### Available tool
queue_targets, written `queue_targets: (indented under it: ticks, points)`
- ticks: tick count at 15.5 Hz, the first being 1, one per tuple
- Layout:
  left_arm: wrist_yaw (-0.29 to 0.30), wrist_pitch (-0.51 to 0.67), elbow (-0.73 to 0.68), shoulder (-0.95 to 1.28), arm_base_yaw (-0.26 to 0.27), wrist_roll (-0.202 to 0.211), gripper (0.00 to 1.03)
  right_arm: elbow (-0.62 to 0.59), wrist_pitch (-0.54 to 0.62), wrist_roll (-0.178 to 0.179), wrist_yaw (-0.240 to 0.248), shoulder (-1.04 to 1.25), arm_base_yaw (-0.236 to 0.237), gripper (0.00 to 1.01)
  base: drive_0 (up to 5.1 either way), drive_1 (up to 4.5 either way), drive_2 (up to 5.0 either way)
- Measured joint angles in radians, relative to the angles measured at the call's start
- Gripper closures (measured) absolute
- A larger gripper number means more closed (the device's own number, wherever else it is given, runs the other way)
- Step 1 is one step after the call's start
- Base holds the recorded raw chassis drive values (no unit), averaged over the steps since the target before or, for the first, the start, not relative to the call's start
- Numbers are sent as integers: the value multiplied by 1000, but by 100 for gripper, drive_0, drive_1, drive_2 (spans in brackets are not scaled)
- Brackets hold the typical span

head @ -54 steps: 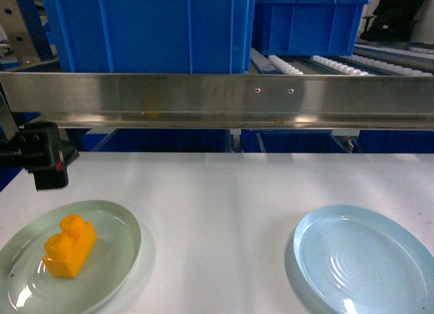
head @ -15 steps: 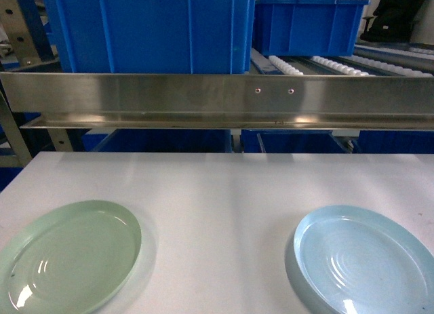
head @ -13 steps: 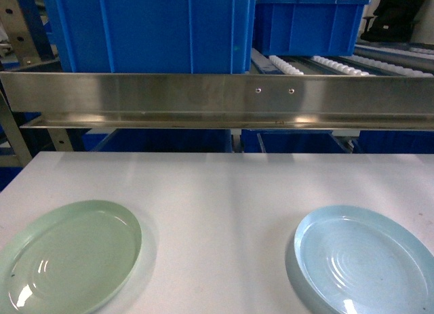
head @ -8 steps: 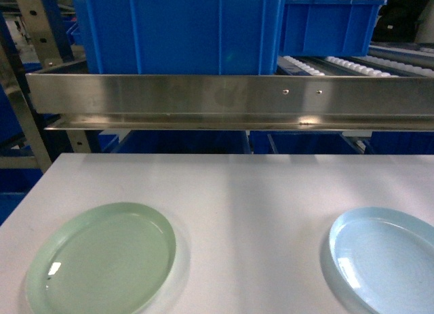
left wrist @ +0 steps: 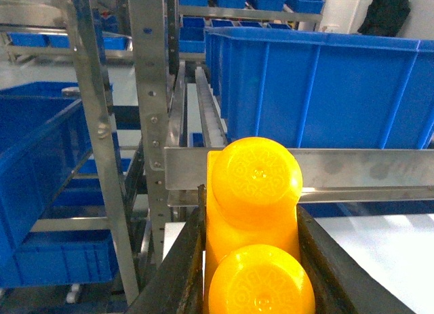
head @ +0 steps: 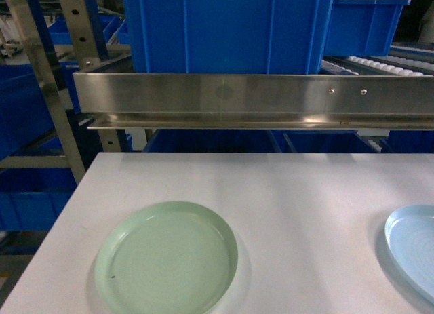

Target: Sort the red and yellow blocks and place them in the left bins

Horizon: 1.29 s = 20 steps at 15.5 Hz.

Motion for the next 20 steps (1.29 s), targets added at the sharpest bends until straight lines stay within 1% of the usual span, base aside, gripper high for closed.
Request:
queue_targets:
  ticks: [3,5,20]
  points:
    - [0,3,0,-1,-2,0,76,0,0,0,0,0,0,73,-375,-48,479]
    - [2,3,0,-3,-2,0,76,0,1,0,0,0,-1,74,-487,111,351]
    - [0,0,0,-4,-2,0,76,0,-3,0,1,0,0,74,-497,248,248]
